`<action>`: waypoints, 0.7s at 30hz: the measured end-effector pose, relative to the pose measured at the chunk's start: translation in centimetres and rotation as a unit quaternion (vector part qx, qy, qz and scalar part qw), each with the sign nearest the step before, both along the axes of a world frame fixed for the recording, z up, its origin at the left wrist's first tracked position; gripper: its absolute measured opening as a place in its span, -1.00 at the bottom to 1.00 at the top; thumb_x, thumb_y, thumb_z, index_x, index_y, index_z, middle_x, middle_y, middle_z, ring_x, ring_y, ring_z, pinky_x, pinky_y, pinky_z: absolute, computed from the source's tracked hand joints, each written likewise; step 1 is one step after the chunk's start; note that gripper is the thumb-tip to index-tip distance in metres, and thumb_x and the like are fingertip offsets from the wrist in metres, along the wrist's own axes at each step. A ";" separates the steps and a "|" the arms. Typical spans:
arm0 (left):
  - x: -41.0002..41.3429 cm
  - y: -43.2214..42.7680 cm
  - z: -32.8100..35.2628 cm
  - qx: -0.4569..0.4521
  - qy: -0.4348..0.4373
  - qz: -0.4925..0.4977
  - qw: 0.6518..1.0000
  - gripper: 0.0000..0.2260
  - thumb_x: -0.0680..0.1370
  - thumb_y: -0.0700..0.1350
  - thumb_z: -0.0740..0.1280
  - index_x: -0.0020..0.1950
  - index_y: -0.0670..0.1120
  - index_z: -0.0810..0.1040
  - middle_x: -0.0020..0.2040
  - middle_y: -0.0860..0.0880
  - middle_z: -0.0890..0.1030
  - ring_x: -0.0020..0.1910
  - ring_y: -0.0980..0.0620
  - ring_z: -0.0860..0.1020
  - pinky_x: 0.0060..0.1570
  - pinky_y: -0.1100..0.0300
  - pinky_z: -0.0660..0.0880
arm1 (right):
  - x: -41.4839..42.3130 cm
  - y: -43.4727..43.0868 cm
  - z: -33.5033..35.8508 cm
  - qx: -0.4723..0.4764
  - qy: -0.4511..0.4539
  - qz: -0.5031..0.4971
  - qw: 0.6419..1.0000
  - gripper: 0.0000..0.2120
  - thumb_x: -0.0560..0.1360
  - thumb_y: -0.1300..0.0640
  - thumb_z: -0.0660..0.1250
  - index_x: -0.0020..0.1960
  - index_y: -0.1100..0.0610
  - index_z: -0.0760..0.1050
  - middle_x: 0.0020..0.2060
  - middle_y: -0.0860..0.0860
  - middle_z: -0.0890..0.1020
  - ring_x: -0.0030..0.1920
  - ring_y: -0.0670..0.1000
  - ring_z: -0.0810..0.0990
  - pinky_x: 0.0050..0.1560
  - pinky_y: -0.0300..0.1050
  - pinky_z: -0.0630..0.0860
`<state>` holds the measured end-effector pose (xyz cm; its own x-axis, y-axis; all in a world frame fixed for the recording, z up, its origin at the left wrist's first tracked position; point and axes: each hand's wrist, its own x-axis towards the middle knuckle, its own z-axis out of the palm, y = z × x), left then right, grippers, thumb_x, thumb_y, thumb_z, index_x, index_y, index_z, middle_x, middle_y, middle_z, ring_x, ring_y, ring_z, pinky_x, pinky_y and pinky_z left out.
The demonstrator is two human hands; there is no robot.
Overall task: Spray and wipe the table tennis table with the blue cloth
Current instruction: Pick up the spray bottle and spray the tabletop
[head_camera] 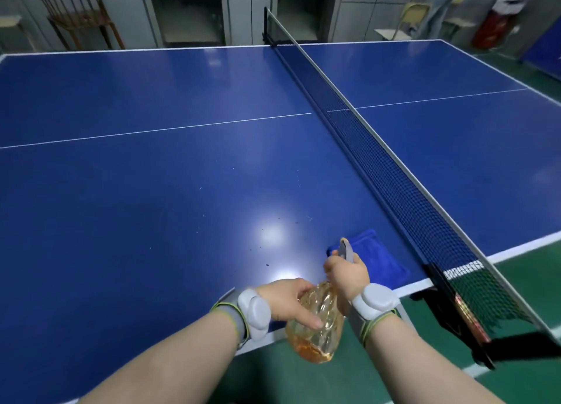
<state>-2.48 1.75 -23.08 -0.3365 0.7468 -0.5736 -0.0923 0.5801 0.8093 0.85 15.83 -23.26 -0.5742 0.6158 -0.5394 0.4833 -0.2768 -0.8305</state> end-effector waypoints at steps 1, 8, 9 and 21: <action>0.3 -0.4 -0.3 0.000 -0.006 0.005 1.000 -0.54 0.40 -0.13 0.52 0.24 -0.15 0.49 0.09 0.00 0.61 0.09 0.03 0.57 0.13 0.34 0.51 | 0.1 -0.2 0.0 -0.007 -0.009 0.032 0.999 -0.79 0.35 0.32 0.32 -0.09 0.07 0.46 -0.22 0.07 0.48 -0.38 0.06 0.42 -0.28 -0.09 0.38; 1.7 -6.5 -1.2 -0.032 -0.036 0.012 0.999 -0.58 0.31 0.03 0.54 0.07 -0.13 0.59 -0.04 0.04 0.66 0.01 0.04 0.61 0.18 0.14 0.52 | -0.6 -7.1 0.3 -0.033 -0.050 0.223 0.973 -0.58 0.06 0.18 0.36 -0.08 0.07 0.47 -0.26 0.08 0.51 -0.32 0.11 0.46 -0.18 -0.02 0.39; 1.6 -7.7 -1.3 -0.035 -0.027 0.000 0.999 -0.51 0.25 0.12 0.55 0.05 -0.13 0.59 -0.02 0.02 0.67 0.03 0.02 0.61 0.24 0.06 0.50 | -0.7 -8.3 0.5 -0.037 -0.051 0.241 0.968 -0.59 0.09 0.21 0.37 -0.07 0.09 0.47 -0.26 0.08 0.51 -0.31 0.11 0.47 -0.19 -0.03 0.39; -1.1 -24.5 -2.5 -0.046 -0.019 0.045 0.998 -0.45 0.16 0.22 0.54 0.04 -0.02 0.59 0.11 0.00 0.66 0.17 0.01 0.59 0.31 0.00 0.43 | -3.7 -25.0 0.4 -0.001 -0.034 0.252 0.967 -0.82 0.42 0.41 0.26 -0.10 0.15 0.47 -0.39 0.06 0.46 -0.40 0.07 0.40 -0.37 -0.19 0.34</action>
<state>-3.57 -22.74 -25.56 -0.3767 0.6582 -0.6519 -0.1780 0.6392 0.7482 -2.82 -9.20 -22.88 -0.7645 0.2664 -0.5870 0.6105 0.0070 -0.7920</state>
